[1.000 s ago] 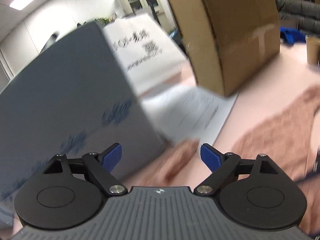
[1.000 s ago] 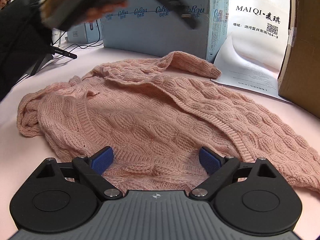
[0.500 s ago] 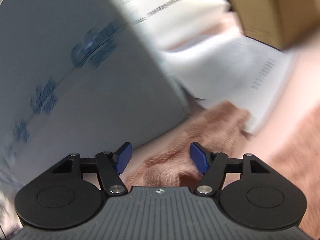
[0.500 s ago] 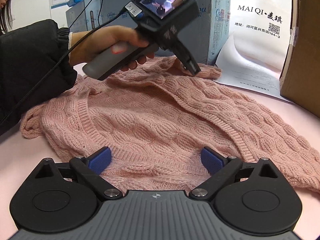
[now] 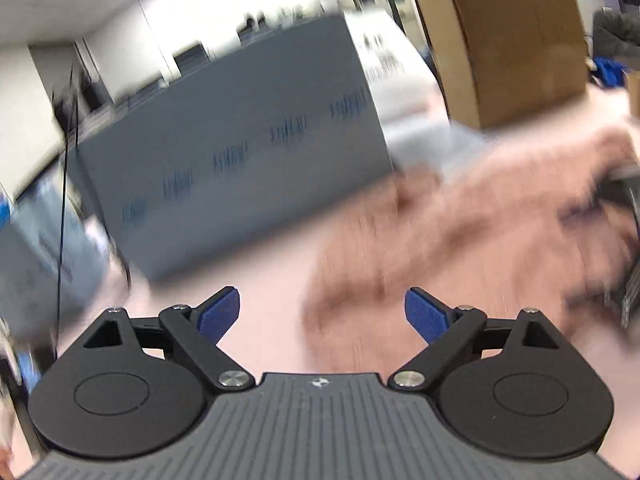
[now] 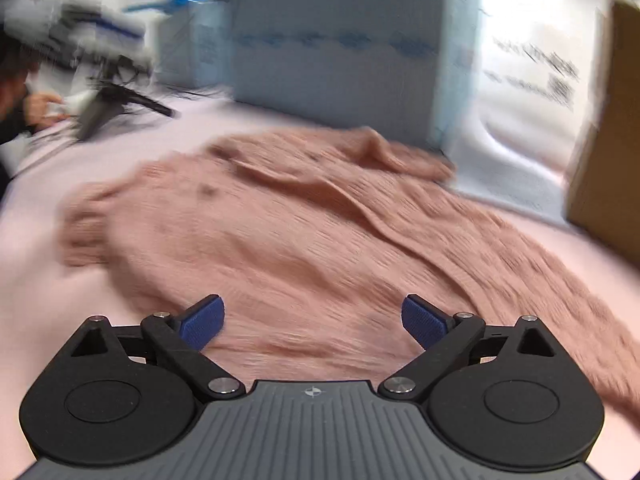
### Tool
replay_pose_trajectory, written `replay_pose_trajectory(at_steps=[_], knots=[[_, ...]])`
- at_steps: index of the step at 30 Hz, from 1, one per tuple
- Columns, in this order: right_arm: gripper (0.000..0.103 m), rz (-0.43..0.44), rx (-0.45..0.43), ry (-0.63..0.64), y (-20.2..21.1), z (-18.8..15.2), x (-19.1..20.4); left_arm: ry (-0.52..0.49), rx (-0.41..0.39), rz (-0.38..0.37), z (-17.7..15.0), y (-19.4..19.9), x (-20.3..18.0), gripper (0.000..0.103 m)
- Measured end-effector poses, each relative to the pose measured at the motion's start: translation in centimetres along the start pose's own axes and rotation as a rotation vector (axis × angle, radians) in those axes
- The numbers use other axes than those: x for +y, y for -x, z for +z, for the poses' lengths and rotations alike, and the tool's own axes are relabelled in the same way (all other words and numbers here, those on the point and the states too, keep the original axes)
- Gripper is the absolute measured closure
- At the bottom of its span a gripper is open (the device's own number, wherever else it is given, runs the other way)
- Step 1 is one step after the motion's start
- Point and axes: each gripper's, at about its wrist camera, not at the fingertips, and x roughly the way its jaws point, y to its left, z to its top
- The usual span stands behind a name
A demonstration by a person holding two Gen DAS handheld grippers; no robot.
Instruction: Fold clothes
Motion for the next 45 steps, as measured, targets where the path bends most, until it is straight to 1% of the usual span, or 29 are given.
replay_pose_trajectory(at_steps=[1,2,3,4,5,6,7,8,10,13,14,15,16,17,19,20,21,22,23,24,27,29,32,35,37,39,41,43,45], knots=[[0.006,0.039,-0.015,0.015,0.4,0.2,0.8,0.056,0.044,-0.086,-2.0,0.4,0.3,0.014],[0.006,0.076,-0.029,0.03,0.7,0.4,1.7,0.109,0.077,-0.159,-3.3,0.5,0.5,0.014],[0.007,0.113,-0.042,0.045,1.0,0.6,2.5,0.148,0.094,-0.209,-4.1,0.3,0.7,0.014],[0.012,0.162,-0.035,0.055,0.9,0.8,3.8,0.188,0.112,-0.268,-4.7,0.0,0.8,0.015],[0.023,0.212,-0.024,0.063,0.7,0.9,5.1,0.212,0.117,-0.311,-4.9,-0.4,0.6,0.016],[0.031,0.262,-0.014,0.072,0.6,1.1,6.4,0.218,0.109,-0.327,-4.8,-0.7,0.3,0.017],[0.046,0.281,0.012,0.075,0.0,1.1,7.4,0.225,0.101,-0.343,-4.7,-1.0,0.0,0.017],[0.052,0.264,0.028,0.086,-0.6,1.1,8.2,0.224,0.092,-0.347,-4.5,-1.3,-0.3,0.017],[0.054,0.212,0.048,0.104,-1.7,1.0,9.5,0.21,0.08,-0.338,-4.4,-1.7,-0.9,0.018],[0.054,0.158,0.061,0.096,-2.5,0.7,10.0,0.201,0.079,-0.354,-4.4,-1.9,-1.4,0.019],[0.054,0.147,0.059,0.096,-2.5,0.7,10.0,0.198,0.085,-0.351,-4.5,-2.5,-1.8,0.022],[0.054,0.137,0.057,0.097,-2.5,0.7,10.1,0.196,0.091,-0.34,-4.7,-3.0,-2.2,0.027],[0.054,0.119,0.052,0.1,-2.5,0.7,10.1,0.198,0.094,-0.326,-4.8,-3.0,-2.3,0.03],[0.054,0.089,0.046,0.103,-2.5,0.7,10.1,0.199,0.097,-0.302,-4.9,-3.0,-2.4,0.035],[0.054,0.058,0.043,0.092,-2.7,0.7,9.8,0.199,0.103,-0.241,-4.8,-3.5,-2.8,0.047],[0.054,0.055,0.043,0.085,-2.8,0.6,9.7,0.207,0.109,-0.216,-4.9,-3.5,-2.8,0.066],[0.054,0.053,0.044,0.078,-3.0,0.5,9.5,0.223,0.117,-0.221,-4.9,-3.5,-2.7,0.077],[0.054,0.054,0.046,0.069,-3.1,0.5,9.3,0.242,0.125,-0.23,-4.8,-3.5,-2.5,0.077],[0.053,0.055,0.05,0.061,-3.2,0.4,9.1,0.262,0.129,-0.239,-4.7,-3.4,-2.3,0.082],[0.053,0.054,0.053,0.057,-3.1,0.4,9.0,0.275,0.131,-0.244,-4.7,-3.4,-2.0,0.084],[0.053,0.04,0.051,0.04,-3.3,0.2,8.6,0.349,0.135,-0.308,-4.4,-3.0,-0.5,0.086],[0.053,-0.002,0.039,0.027,-3.1,0.2,8.2,0.379,0.107,-0.331,-4.0,-2.0,0.4,0.087],[0.053,-0.052,0.018,0.017,-2.8,0.3,7.7,0.387,0.059,-0.313,-3.4,-0.3,1.6,0.089],[0.054,-0.101,0.009,0.02,-2.7,0.4,7.4,0.428,0.042,-0.339,-3.1,1.0,3.2,0.09],[0.054,-0.114,0.008,0.021,-2.8,0.4,7.3,0.423,0.02,-0.325,-2.9,1.8,3.7,0.09],[0.053,-0.087,0.004,0.025,-2.8,0.4,7.3,0.399,-0.005,-0.293,-2.8,2.5,3.9,0.09],[0.053,-0.026,-0.015,0.039,-2.4,0.3,7.4,0.348,-0.003,-0.262,-3.0,2.6,3.3,0.09],[0.053,0.047,-0.034,0.066,-2.1,0.3,7.7,0.336,0.037,-0.292,-3.4,2.0,2.7,0.09],[0.053,0.117,-0.034,0.135,-2.2,0.4,8.6,0.322,0.077,-0.302,-4.0,1.4,2.1,0.089]])
